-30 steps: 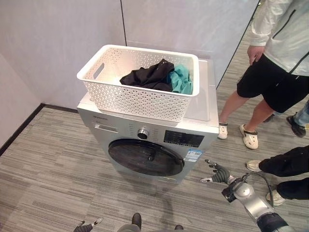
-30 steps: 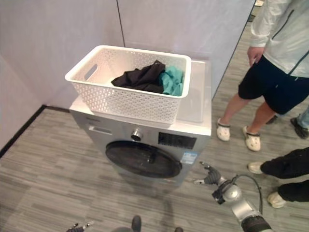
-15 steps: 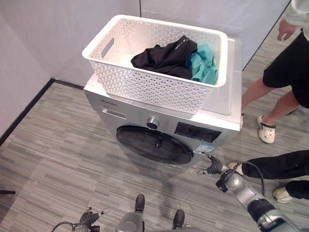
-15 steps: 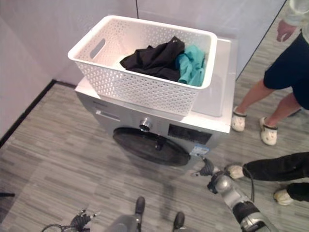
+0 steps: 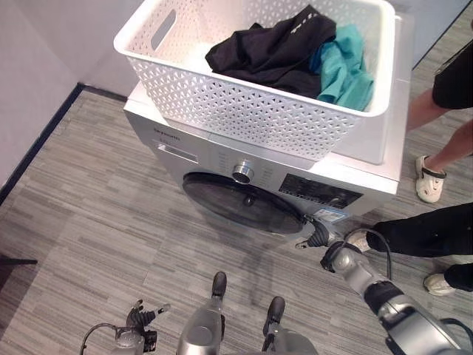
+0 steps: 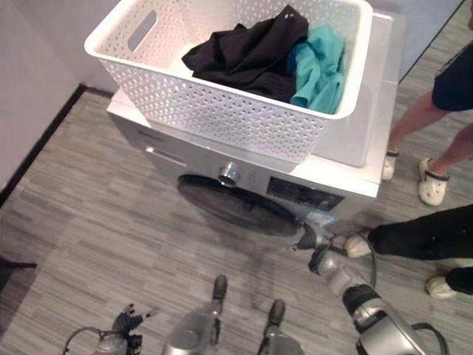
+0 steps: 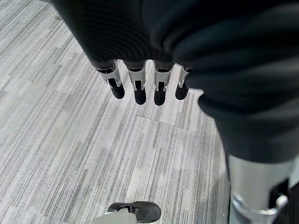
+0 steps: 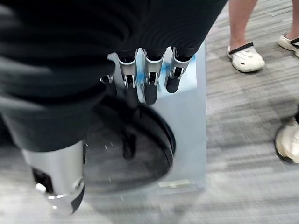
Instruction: Grab the laundry basket,head to the washer,open it,put in the laundry and shut it.
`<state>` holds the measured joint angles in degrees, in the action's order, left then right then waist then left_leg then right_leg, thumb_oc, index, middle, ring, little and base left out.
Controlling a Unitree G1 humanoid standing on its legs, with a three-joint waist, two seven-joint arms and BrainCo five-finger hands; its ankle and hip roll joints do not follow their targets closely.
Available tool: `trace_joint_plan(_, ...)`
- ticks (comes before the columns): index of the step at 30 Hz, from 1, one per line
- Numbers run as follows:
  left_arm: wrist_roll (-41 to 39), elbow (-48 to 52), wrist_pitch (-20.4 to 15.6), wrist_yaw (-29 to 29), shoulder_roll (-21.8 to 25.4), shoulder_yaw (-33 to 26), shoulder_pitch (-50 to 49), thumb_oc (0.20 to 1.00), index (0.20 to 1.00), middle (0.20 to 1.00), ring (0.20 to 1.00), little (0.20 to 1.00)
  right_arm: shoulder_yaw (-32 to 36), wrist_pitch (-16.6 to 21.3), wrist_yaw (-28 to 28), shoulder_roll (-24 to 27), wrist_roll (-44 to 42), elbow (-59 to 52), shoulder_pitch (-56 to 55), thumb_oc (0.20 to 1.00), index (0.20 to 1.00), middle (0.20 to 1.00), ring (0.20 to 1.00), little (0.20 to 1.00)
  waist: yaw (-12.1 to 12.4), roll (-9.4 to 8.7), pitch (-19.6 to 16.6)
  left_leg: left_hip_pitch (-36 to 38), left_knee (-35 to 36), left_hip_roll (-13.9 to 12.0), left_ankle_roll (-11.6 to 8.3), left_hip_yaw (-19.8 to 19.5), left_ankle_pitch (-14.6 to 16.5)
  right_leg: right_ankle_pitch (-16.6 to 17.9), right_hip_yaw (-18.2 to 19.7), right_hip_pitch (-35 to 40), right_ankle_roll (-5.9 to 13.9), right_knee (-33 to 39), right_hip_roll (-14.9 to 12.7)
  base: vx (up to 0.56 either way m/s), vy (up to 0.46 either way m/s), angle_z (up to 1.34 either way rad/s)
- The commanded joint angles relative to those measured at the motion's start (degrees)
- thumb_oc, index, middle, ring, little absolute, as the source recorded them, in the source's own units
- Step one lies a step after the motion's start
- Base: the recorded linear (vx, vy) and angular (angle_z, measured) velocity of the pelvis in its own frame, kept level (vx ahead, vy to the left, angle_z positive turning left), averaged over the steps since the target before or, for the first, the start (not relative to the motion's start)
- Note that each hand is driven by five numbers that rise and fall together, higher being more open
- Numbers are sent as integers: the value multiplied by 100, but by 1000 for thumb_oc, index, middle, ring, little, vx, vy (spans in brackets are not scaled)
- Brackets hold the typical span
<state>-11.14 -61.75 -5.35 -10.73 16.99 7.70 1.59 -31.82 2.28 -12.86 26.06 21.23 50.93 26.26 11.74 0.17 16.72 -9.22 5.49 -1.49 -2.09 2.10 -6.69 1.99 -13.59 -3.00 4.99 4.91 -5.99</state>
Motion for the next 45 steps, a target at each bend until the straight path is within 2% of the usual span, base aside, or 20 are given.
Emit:
trace_joint_plan(1,-13,-196,-196,-272,55,297,217,1000,1000,1000,1000,1000,-198,62,-412,-104,89,274,465,1000,1000,1000,1000,1000,42,-114,38,-298,-253,-37,-62,48,214,192,126,-86,469,9,-527,-70,18,-1)
trace_joint_plan(2,-44,-137,-217,-290,65,321,228,1000,1000,1000,1000,1000,-229,57,-430,-124,99,271,505,1000,1000,1000,1000,1000,49,-94,66,-328,-259,-30,-63,45,206,200,121,-116,467,9,-529,-67,20,-2)
trace_joint_plan(3,-74,-115,-227,-302,60,332,238,1000,1000,1000,1000,1000,-215,55,-439,-147,47,301,533,429,429,429,429,429,49,-74,91,-360,-262,-24,-64,44,194,209,119,-143,460,9,-530,-43,17,-2)
trace_joint_plan(4,-87,-110,-235,-325,62,344,244,1000,1000,1000,1000,1000,-185,42,-492,-193,0,344,553,253,253,253,253,253,53,-58,111,-388,-270,-26,-66,37,186,215,117,-167,454,9,-534,-34,20,1)
trace_joint_plan(5,-91,-115,-235,-357,57,363,253,1000,1000,1000,1000,1000,-163,27,-539,-223,-31,398,578,200,200,200,200,200,55,-37,122,-409,-267,-30,-70,30,174,217,108,-181,453,9,-537,0,0,0)
trace_joint_plan(14,122,-322,-187,-536,-19,439,270,1000,1000,1000,1000,1000,-82,62,-834,-441,-230,353,574,200,200,200,200,200,21,36,136,-452,-183,-26,-80,25,129,223,107,-263,453,9,-548,-3,8,2)
trace_joint_plan(24,321,-290,-144,-535,-51,600,190,1000,1000,1000,1000,1000,-158,70,-738,-502,-304,414,532,200,200,200,200,200,-23,58,125,-427,-179,-40,-78,23,141,179,139,-264,430,-5,-529,-2,-4,0)
trace_joint_plan(27,339,-264,-135,-491,0,637,184,1000,1000,1000,1000,1000,-269,83,-567,-476,-364,388,593,200,200,200,200,200,-11,128,168,-427,-203,-74,-108,-47,83,64,93,-255,360,-142,-477,-27,-50,1)
trace_joint_plan(36,440,-402,-97,-423,31,631,158,1000,1000,1000,1000,1000,-226,116,-524,-458,-460,415,517,200,200,200,200,200,2,201,154,-399,-188,-109,-160,-179,4,-99,-26,-191,295,-274,-386,-20,-31,8)
trace_joint_plan(45,572,-613,6,-364,26,535,103,1000,1000,1000,1000,1000,-140,137,-372,-529,-628,318,190,200,200,200,200,200,24,249,125,-354,-306,-163,-145,-289,27,-432,-120,-297,211,-863,-372,-33,-7,8)
